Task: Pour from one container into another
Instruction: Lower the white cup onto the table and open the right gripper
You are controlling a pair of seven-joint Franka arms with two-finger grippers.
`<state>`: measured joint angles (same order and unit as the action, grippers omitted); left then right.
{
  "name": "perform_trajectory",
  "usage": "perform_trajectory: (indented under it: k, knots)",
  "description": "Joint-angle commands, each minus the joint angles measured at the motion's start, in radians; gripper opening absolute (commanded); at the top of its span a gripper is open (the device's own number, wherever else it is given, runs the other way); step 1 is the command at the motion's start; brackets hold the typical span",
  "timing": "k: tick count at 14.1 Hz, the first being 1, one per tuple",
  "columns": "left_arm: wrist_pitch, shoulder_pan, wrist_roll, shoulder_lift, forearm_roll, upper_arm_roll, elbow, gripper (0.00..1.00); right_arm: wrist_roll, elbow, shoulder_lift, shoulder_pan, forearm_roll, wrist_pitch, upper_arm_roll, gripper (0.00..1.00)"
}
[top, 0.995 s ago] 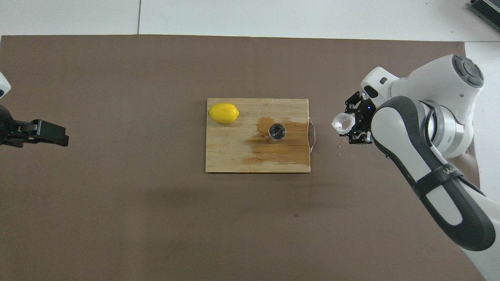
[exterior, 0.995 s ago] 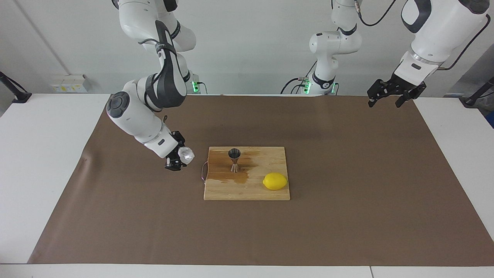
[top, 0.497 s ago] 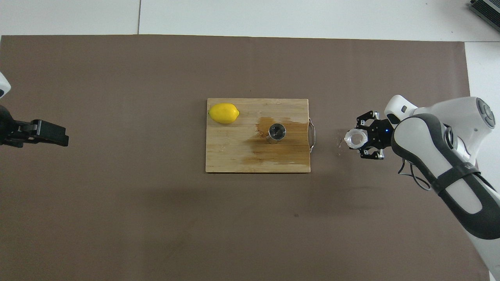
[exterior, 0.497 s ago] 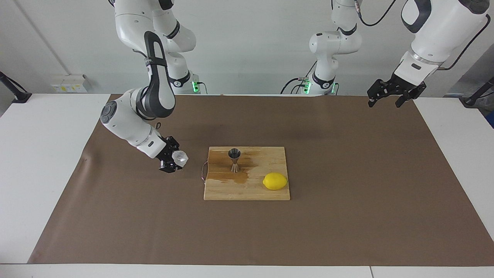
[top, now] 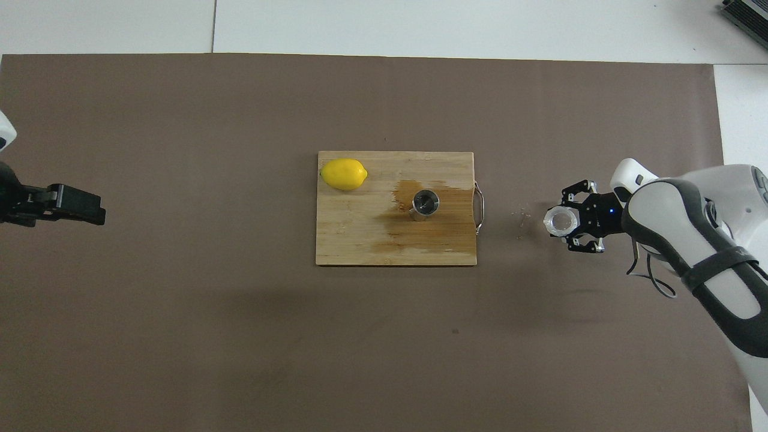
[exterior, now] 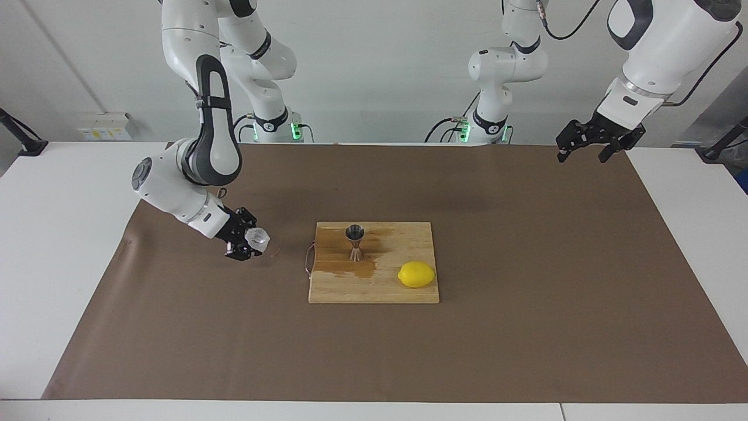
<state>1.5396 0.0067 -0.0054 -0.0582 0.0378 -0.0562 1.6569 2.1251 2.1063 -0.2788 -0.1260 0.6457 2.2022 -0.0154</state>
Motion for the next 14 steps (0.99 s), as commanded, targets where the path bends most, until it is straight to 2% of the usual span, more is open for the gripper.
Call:
perform_trajectory:
  k: [1,4,8,14]
  knots:
    - [-0.01,0.009,0.016,-0.009,0.013,-0.001,0.003,1.0,-0.046,-0.02,0.022,0.005,0.01,-0.03,-0.008,1.0]
    - [-0.01,0.009,0.016,-0.009,0.013,-0.001,0.003,1.0,-0.221,-0.025,0.079,0.005,-0.085,-0.068,-0.008,1.0]
    - [-0.012,0.009,0.016,-0.009,0.013,-0.001,0.003,1.0,-0.636,-0.055,0.153,0.072,-0.317,-0.108,-0.014,1.0]
    - [-0.01,0.009,0.016,-0.009,0.013,-0.001,0.003,1.0,-1.245,-0.057,0.159,0.155,-0.596,-0.117,-0.014,1.0]
